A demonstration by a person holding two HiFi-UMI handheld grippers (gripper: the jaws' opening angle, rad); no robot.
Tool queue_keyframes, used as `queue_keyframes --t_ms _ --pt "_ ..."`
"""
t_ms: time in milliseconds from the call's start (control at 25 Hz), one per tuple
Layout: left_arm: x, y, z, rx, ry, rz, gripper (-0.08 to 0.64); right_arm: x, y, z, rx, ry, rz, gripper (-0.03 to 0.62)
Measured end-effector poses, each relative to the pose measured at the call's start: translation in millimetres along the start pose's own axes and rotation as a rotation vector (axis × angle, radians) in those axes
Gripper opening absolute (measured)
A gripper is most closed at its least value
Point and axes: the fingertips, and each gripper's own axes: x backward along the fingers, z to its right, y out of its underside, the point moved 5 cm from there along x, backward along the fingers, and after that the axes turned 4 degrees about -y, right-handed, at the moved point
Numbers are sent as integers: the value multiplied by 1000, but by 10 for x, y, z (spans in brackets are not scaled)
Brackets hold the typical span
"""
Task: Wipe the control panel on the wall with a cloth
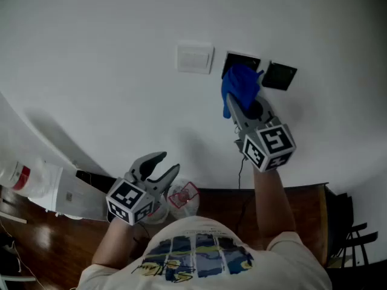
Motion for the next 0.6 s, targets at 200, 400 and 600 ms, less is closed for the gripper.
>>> queue_keyframes --t_ms 200,400,600 --pt "47 81 -3 39 -13 -18 170 -294 -113 25 32 3 -11 67" --pt "29 110 -15 47 -37 -28 170 -305 -69 170 51 32 -37 67" --pt "-48 91 -4 49 -21 -35 170 -132 -31 361 44 82 -38 67"
